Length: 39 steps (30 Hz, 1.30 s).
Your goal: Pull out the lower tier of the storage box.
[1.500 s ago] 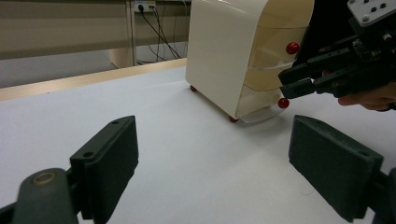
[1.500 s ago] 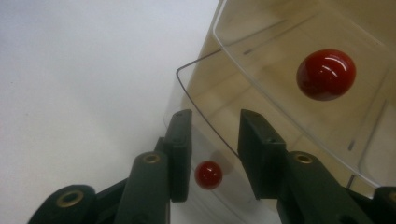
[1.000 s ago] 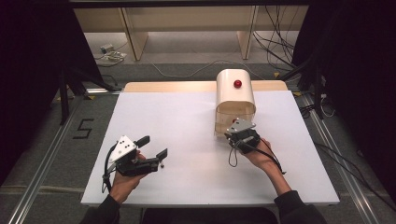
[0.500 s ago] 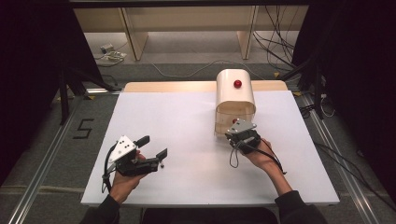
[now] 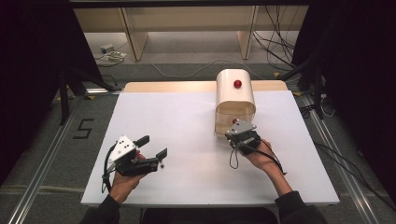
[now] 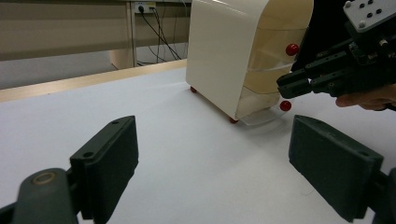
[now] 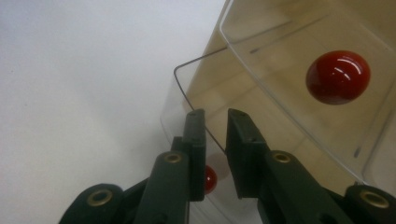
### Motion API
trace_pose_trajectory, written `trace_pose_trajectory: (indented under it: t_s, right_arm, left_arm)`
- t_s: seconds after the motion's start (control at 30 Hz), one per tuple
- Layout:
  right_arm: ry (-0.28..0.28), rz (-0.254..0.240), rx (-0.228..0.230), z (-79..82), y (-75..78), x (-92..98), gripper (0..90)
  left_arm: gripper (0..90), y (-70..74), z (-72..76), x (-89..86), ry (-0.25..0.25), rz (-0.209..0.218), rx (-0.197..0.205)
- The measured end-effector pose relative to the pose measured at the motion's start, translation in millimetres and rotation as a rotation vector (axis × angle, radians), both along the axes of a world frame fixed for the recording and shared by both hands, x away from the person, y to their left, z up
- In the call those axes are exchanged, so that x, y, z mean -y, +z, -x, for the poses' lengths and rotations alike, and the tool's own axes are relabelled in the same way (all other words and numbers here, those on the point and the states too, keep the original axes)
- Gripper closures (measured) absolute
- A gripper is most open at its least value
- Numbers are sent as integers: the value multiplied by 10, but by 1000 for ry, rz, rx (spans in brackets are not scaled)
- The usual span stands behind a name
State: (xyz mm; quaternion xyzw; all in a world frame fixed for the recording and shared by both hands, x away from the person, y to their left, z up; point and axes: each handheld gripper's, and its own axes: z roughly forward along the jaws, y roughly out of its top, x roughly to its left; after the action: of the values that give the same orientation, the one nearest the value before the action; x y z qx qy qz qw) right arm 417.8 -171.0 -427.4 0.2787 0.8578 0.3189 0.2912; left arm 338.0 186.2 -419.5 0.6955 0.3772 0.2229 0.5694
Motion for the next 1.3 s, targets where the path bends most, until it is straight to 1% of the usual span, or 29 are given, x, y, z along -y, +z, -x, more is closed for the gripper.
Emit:
trace_pose_trajectory:
  t_s: [0.57,1.1,1.3]
  right_arm:
    - [9,0,-3,39,5,0,786]
    - [31,13,-7,91,-7,11,790]
    - [31,17,-7,101,-7,12,790]
  left_arm:
    - [158,4,0,-5,1,0,1]
    - [158,6,1,-5,2,2,2]
    - [158,7,1,-7,1,2,3]
